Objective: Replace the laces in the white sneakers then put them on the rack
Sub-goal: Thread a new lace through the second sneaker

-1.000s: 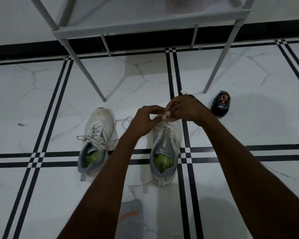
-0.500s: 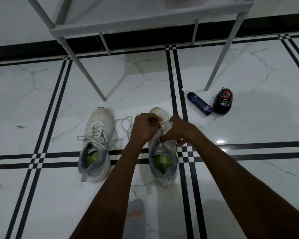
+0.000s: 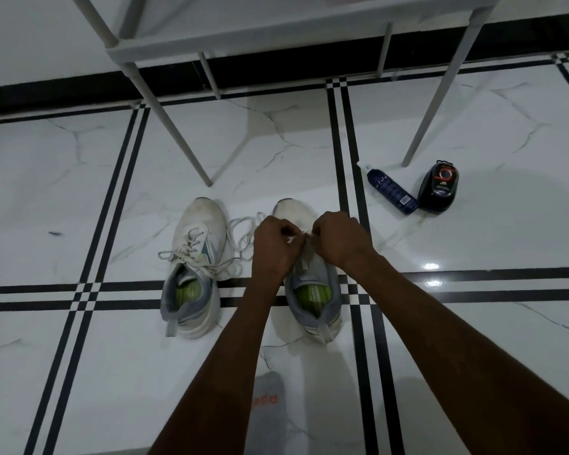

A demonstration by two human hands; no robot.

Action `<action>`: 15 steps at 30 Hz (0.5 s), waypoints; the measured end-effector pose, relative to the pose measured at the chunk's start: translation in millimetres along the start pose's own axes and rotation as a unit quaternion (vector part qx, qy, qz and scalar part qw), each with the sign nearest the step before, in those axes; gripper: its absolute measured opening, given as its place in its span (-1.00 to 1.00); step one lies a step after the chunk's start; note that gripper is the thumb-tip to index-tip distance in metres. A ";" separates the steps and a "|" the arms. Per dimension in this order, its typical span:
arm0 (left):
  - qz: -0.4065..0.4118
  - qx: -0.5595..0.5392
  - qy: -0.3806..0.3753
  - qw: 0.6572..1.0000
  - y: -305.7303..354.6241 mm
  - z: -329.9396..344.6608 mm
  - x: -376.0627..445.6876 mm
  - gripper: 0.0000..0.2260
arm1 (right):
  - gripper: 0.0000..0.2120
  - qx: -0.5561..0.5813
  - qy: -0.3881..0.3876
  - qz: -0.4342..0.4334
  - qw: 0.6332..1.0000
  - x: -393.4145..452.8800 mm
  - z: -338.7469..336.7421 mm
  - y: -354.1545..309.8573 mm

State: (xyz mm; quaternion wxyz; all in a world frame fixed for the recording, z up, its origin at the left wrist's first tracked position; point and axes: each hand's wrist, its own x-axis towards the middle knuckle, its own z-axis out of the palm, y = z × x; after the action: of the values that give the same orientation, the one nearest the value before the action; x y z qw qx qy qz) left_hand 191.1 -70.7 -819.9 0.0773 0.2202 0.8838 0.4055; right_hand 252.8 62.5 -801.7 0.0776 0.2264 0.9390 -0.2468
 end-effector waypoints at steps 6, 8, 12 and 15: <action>-0.009 -0.004 -0.016 1.000 -0.8 7.6 -1.3 -0.93 | -0.88 0.271 -0.076 0.101 0.954 6.4 -9.1 24.8; -0.007 -0.001 -0.024 1.000 -2.5 9.9 -0.6 -0.92 | -0.89 0.310 -0.078 0.124 0.939 4.6 -8.8 26.2; 0.007 0.013 -0.027 1.000 -3.1 10.5 -0.2 -0.90 | -0.90 0.337 -0.089 0.134 0.928 4.9 -10.0 24.3; 0.012 0.029 -0.034 0.999 -4.2 12.0 0.8 -0.91 | -0.90 0.345 -0.098 0.139 0.923 4.8 -11.3 23.5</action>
State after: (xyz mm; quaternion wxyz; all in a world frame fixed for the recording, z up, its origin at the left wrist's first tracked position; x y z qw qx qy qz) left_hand 192.9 -64.6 -830.9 0.0961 0.2469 0.8894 0.3726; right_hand 259.1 88.2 -803.2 0.1200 0.3425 0.7427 -0.5628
